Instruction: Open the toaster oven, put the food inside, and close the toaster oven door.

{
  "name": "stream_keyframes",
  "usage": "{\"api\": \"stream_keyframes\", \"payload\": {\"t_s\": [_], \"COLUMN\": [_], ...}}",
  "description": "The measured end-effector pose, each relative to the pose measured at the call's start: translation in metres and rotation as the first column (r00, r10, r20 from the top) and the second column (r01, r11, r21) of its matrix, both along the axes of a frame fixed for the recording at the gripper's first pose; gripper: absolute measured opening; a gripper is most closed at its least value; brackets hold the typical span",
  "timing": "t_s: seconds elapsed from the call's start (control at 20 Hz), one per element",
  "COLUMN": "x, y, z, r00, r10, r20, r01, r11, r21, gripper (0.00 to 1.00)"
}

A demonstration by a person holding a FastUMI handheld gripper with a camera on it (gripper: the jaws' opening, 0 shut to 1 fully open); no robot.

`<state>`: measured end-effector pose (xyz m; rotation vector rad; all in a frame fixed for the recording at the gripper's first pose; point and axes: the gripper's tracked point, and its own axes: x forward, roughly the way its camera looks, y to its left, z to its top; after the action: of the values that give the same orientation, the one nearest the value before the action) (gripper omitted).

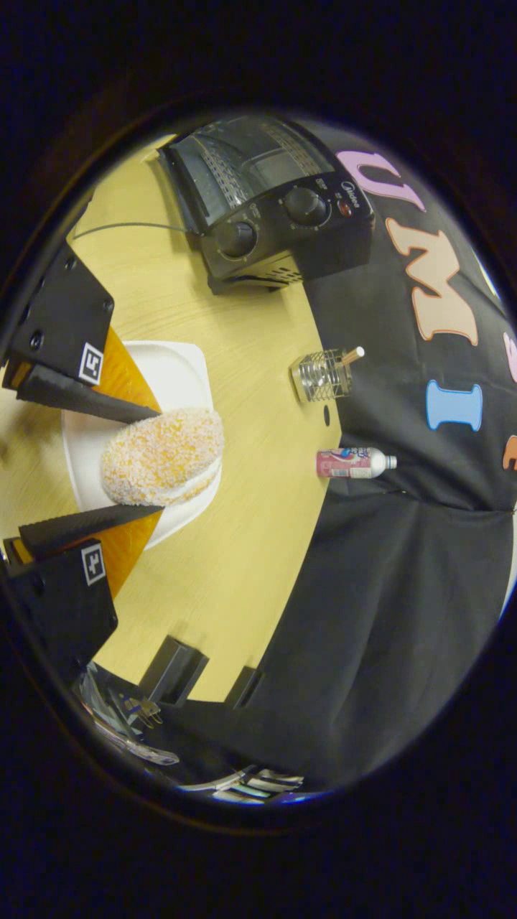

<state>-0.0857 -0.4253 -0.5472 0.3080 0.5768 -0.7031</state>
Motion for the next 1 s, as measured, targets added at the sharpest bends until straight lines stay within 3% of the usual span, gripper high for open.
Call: {"api": "stream_keyframes", "payload": {"t_s": [0.25,0.5,0.75,1.0], "x": [-0.024,-0.048,-0.014,0.045], "y": [0.018,0.062,0.127,0.197], "z": [0.023,0.052,0.102,0.131], "r00": [0.996,0.986,0.997,0.994], "r10": [-0.084,-0.149,-0.076,0.058], "r20": [0.002,-0.079,0.007,0.096], "r01": [0.084,0.146,0.076,-0.06], "r11": [0.996,0.988,0.997,0.998], "r21": [-0.015,-0.043,-0.028,0.015], "gripper": [0.66,0.65,0.65,0.65]}}
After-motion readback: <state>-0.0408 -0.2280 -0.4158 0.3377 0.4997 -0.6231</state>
